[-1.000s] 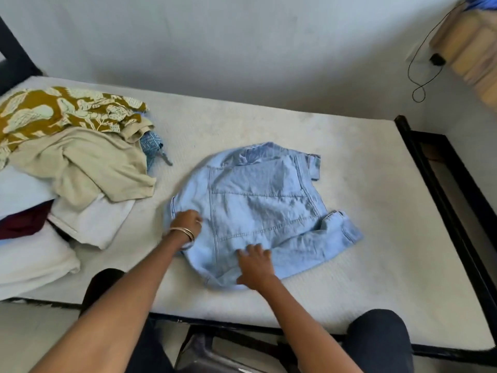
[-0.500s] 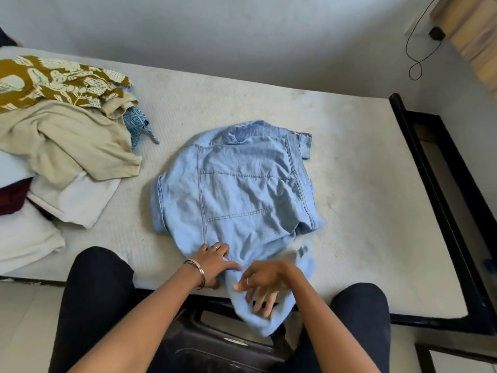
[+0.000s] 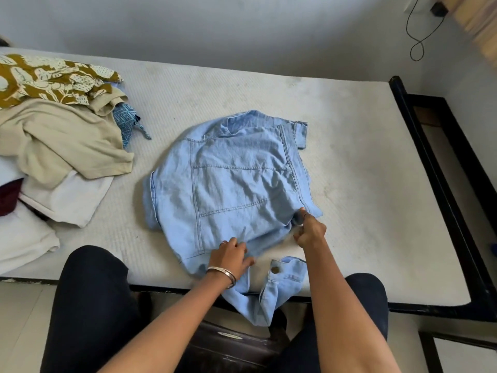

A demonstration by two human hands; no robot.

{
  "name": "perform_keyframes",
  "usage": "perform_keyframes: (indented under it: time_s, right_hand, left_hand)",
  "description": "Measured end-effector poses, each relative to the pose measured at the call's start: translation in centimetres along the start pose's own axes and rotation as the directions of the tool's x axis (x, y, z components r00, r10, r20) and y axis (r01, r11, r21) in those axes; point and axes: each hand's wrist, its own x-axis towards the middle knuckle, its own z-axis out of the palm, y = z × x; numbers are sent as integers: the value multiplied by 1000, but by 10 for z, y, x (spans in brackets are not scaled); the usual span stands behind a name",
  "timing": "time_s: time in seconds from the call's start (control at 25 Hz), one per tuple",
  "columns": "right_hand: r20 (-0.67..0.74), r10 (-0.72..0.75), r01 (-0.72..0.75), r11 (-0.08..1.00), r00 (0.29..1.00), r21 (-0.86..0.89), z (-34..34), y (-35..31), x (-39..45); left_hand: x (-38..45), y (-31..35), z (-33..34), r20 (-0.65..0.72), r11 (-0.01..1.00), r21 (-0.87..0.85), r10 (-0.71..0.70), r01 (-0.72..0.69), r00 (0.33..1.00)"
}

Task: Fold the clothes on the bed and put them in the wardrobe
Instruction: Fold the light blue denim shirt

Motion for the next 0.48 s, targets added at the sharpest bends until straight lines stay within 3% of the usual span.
perform_keyframes:
  time_s: [0.08, 0.12, 0.24, 0.28, 0.36, 0.44, 0.48]
  right_hand:
    - [-38, -18, 22, 991, 999, 128, 2, -16, 11]
    - [-92, -89, 103, 983, 992, 152, 1, -23, 19]
    - [-285, -314, 329, 944, 906, 5, -8, -34, 39]
    - [-301, -301, 300, 953, 905, -49, -12, -31, 46]
    - [-193, -168, 161, 986, 967, -52, -19, -17, 54]
    - [-53, -67, 62, 994, 996, -92, -22, -5, 50]
    - [-48, -48, 43, 993, 998, -108, -21, -1, 48]
  left_hand:
    - [5, 23, 8, 14, 994, 40, -107, 106, 994]
    - [6, 32, 12, 15, 987, 73, -146, 144, 989]
    - [12, 38, 19, 5, 979, 179, -99, 96, 995]
    - [15, 35, 19, 20, 982, 188, -32, 28, 999]
    - [20, 25, 17, 75, 988, 133, 72, -82, 995]
    - [20, 17, 14, 108, 997, 1, 79, -80, 991]
    - [18, 15, 14, 123, 996, -46, 78, -73, 989]
